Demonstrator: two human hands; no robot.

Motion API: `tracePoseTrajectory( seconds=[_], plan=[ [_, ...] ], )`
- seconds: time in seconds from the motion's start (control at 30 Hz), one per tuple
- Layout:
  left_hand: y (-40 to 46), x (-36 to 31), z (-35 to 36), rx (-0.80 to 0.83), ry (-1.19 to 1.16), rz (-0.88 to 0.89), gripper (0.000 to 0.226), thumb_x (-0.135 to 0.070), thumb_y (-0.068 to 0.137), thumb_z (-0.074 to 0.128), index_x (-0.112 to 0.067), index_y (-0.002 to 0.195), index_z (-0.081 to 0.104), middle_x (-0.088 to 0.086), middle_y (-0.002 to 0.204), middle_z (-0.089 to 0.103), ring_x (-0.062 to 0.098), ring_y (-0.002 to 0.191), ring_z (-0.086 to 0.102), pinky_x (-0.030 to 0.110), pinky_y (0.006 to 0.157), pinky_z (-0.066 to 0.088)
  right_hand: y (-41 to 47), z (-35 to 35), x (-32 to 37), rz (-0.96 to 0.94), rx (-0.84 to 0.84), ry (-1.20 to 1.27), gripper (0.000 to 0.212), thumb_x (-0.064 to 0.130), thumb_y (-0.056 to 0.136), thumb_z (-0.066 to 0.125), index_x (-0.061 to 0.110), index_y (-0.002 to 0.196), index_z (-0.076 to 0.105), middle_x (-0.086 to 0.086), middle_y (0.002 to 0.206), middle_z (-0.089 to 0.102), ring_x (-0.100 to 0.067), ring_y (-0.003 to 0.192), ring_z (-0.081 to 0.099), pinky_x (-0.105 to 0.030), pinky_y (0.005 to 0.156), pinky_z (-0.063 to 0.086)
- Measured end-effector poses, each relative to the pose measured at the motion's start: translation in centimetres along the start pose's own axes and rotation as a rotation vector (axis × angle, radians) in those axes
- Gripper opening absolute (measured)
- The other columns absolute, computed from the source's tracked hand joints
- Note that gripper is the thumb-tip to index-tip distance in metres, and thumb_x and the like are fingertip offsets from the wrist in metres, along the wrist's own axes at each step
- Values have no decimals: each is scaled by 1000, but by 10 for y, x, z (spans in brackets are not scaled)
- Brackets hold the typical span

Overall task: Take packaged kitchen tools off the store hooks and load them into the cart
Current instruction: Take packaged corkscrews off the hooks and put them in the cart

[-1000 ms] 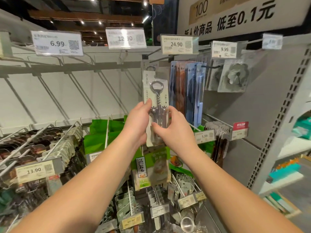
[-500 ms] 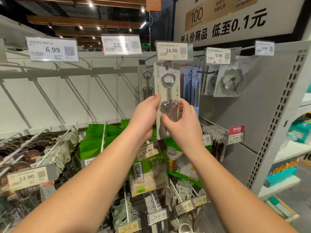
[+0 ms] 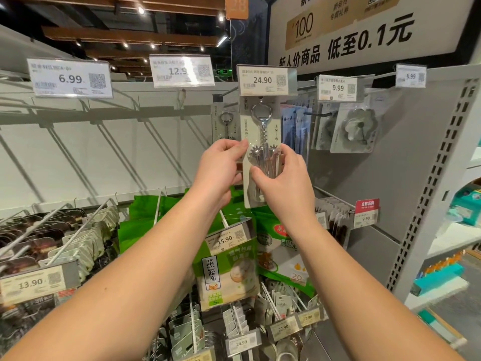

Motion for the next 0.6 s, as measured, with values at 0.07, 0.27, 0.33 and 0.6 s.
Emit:
tracePoseTrajectory(
  seconds=[0.07,0.27,0.33,0.6],
  plan=[
    [4,0,0,-24,-14,-7,12,-19,98,62,-13,88,60,0,71,67,10,52,62,17,39,43,4,3,-1,5,13,-11,81,55,85,65,22,152,35,4,142,47,-13,129,48,-33,94,46],
    [28,13,-4,-75,-21,-54,11,-17,97,64,-16,87,59,1,76,70,12,61,66,20,47,49,23,21,-7,22,90,5,64,49,83,68,26,138,46,2,125,52,-16,112,56,-31,81,46],
    [41,20,-5,-104,29,-59,6,-17,97,61,-19,92,60,3,87,70,17,75,66,27,64,53,35,34,-9,36,113,23,66,46,81,69,24,138,45,0,125,51,-17,110,57,-33,84,50],
    [99,36,-18,-304,99,-125,24,-12,99,45,-19,99,68,4,85,67,19,72,59,29,64,50,89,91,-22,137,249,-27,80,35,87,73,17,150,27,-8,142,38,-27,123,51,-39,97,49]
  ],
)
Point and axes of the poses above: each hand's wrist, its own y-axis towards the middle knuckle, its own z-axis out of the palm, x = y × z, the point moved 2 cm from there along y, towards the middle knuckle
